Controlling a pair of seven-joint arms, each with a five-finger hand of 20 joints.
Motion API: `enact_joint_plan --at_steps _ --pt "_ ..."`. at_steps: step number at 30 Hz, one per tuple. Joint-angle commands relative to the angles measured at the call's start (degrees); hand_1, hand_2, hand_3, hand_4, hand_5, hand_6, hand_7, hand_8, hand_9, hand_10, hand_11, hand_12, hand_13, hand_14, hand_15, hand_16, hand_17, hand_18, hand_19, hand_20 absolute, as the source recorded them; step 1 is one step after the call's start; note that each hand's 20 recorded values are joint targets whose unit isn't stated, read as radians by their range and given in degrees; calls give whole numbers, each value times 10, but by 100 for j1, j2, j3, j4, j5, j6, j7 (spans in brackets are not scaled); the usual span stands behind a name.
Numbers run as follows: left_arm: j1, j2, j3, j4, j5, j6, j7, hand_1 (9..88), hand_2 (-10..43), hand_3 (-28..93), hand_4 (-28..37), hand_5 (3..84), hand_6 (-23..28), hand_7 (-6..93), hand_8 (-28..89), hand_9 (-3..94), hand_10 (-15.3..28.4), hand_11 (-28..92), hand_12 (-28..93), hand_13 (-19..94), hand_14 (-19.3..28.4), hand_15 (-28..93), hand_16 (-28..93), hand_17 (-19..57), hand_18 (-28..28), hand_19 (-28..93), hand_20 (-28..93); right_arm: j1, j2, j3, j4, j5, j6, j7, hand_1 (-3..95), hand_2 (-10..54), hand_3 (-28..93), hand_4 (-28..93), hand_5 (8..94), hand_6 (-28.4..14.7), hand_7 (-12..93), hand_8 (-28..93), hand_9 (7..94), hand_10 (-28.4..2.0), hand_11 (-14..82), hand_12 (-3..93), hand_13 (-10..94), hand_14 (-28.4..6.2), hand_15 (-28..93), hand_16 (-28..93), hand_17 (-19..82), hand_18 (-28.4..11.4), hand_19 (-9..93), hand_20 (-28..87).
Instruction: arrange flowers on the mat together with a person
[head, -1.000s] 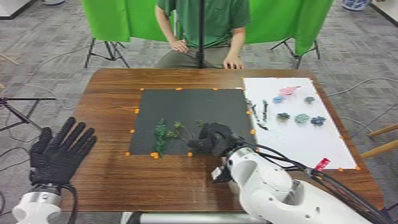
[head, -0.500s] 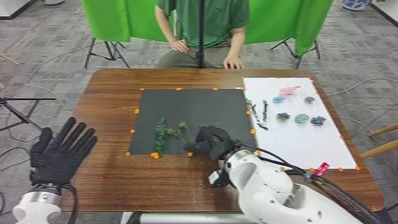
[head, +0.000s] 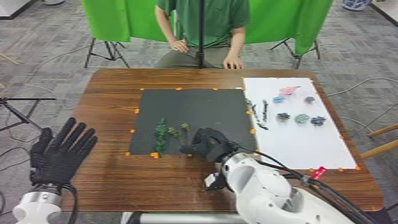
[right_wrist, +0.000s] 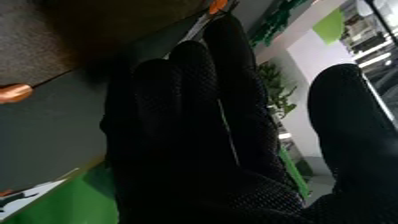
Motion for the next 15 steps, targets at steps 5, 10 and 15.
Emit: enact_joint_plan --at_steps 5,10,15 --pt "165 -83 -57 -14 -41 28 48 257 100 705 -283 386 68 41 -81 339 127 120 60 229 149 245 -69 -31 105 207 102 -623 211 883 -160 907 953 -725 263 80 649 -179 734 -37 152 -110 614 -201 542 362 498 -205 775 311 175 -225 655 291" --pt "210 -92 -106 -32 -53 24 107 257 100 705 -283 386 68 40 -81 339 127 120 60 231 145 243 -70 -31 105 207 102 -909 373 1610 -146 2333 1658 -1504 260 87 665 -189 715 -41 158 -113 606 -201 516 344 484 -203 758 299 168 -218 636 288" --pt "310 -117 -173 -70 -97 55 217 257 99 705 -283 386 69 39 -80 339 127 120 59 235 138 232 -72 -30 105 205 102 -1302 265 2578 56 4547 1287 -2442 252 106 704 -208 602 -56 168 -121 574 -191 293 227 439 -170 515 190 140 -197 524 243"
